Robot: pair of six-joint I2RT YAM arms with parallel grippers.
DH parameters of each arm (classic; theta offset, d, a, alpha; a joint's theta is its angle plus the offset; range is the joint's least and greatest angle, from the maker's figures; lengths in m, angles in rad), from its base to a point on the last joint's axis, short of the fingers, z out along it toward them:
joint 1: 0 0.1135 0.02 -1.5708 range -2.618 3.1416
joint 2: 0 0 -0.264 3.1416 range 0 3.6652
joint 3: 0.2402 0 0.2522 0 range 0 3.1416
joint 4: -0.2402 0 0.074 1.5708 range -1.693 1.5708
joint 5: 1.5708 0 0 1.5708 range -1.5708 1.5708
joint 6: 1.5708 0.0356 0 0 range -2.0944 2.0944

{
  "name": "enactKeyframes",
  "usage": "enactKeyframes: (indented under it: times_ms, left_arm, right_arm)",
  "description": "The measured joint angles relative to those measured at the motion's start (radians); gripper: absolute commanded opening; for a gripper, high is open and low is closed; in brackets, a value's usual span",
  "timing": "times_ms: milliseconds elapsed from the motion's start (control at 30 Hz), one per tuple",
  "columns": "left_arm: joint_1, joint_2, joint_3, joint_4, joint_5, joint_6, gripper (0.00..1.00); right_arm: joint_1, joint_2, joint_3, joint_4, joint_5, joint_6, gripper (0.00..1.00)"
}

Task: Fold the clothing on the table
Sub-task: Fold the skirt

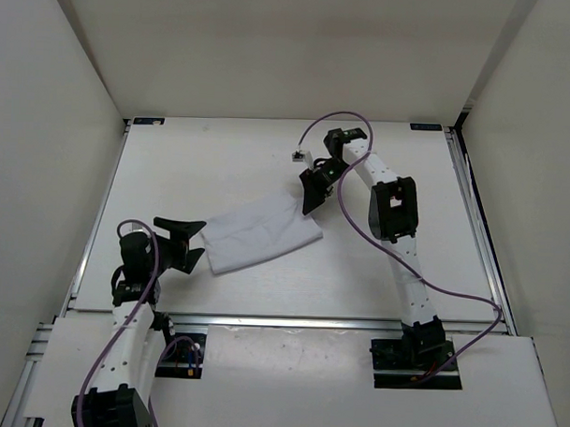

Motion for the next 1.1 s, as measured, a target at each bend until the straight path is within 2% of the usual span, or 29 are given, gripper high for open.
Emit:
enactKeyframes:
  times_ms: [1100]
  left_arm:
    - [0.011, -0.070, -0.023, -0.033, 0.003, -0.027, 0.99]
  right_arm:
    - [0.012, -0.006, -0.023, -0.012, -0.018, -0.017, 0.58]
